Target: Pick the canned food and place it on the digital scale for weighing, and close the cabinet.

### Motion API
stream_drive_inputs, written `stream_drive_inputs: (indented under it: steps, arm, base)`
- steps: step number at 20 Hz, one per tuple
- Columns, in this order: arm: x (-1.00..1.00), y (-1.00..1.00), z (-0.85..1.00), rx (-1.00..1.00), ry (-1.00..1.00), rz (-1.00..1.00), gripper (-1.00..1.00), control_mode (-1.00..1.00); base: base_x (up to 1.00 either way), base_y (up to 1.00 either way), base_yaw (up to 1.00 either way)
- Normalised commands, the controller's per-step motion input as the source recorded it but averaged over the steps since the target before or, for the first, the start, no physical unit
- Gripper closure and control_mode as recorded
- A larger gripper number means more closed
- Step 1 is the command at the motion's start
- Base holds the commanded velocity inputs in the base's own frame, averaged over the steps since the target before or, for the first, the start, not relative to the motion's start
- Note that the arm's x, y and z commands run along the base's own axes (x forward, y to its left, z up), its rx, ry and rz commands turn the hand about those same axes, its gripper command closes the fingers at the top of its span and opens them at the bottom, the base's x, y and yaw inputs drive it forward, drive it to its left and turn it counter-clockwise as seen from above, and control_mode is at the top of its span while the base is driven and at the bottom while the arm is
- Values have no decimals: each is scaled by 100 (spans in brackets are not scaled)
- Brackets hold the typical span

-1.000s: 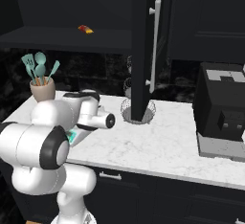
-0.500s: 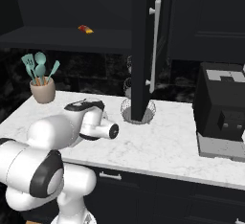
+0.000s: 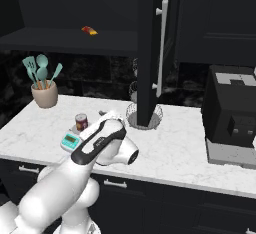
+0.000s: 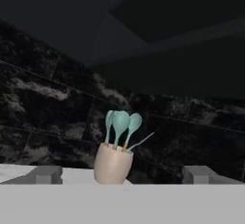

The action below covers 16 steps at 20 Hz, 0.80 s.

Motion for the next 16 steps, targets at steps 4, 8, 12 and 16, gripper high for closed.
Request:
stream_drive_inputs:
  steps: [4, 8, 12, 16]
  arm:
    - [-43, -89, 63, 36, -19, 0, -100, -100]
    - [-38, -100, 49, 45, -17, 0, -100, -100]
    - [-13, -96, 2, 59, -5, 0, -100, -100]
    - [-5, -88, -1, 30, -8, 0, -100, -100]
  base:
    - [0, 0, 0]
    - [0, 0, 0]
    - [0, 0, 0]
    - [0, 0, 0]
